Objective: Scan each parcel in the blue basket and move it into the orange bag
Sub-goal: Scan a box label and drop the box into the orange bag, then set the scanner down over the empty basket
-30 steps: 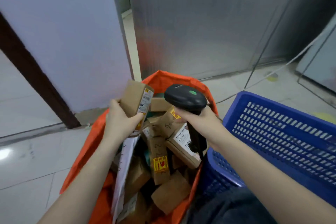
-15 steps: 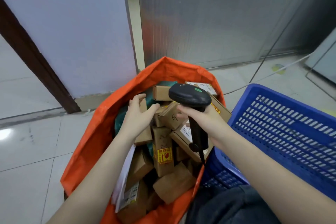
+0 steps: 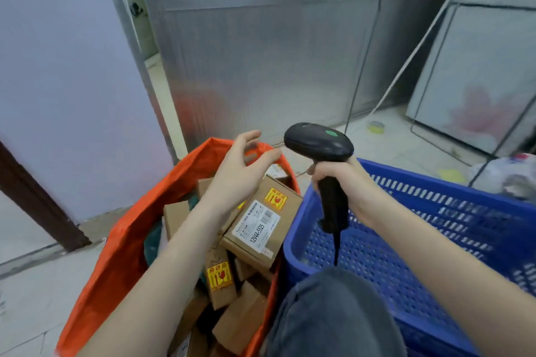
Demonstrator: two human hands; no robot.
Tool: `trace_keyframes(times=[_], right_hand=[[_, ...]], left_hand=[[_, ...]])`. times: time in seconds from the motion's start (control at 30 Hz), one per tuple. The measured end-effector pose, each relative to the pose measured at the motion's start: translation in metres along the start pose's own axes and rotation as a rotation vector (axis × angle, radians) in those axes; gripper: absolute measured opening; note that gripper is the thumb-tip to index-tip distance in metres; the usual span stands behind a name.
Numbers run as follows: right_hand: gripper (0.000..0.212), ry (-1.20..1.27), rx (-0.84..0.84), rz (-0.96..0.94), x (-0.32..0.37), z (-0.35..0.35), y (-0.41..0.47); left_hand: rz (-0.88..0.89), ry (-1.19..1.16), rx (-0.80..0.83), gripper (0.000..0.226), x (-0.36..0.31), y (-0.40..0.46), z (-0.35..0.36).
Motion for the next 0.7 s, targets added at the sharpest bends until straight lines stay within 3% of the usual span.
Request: trace_keyframes(times=[0.07, 0.27, 0.4, 0.5, 0.7], right_hand=[[0.048, 0.023, -0.080, -0.018, 0.010, -0.031, -0.025], [0.030, -0.038, -0.304, -0.100, 0.038, -0.128, -0.110], [0.039, -0.141, -0.435, -0.191, 0.051, -0.185, -0.178], [0.030, -0.210, -0.492, -0.186, 0.045, -0.218, -0.225], [0.032, -0.351, -0.581, -0.147, 0.021, -0.270, -0.304]], left_hand=[[0.052, -0.011, 0.093, 0.056, -0.029, 0.004, 0.036], [0.208, 0.042, 0.363, 0.078, -0.114, 0.001, 0.157], [0.388, 0.174, 0.460, 0.098, -0.165, -0.012, 0.232], [0.507, 0.232, 0.557, 0.095, -0.189, -0.027, 0.286], [0.643, 0.332, 0.646, 0.073, -0.211, -0.049, 0.375]])
Point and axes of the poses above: each hand's wrist, its own y-axis towards the middle knuckle, its own z-axis out of the palm, x = y × z, the point moved 10 cm from there along y, towards the middle knuckle, and after that the axes turned 12 degrees about x, right-handed, at the moved point
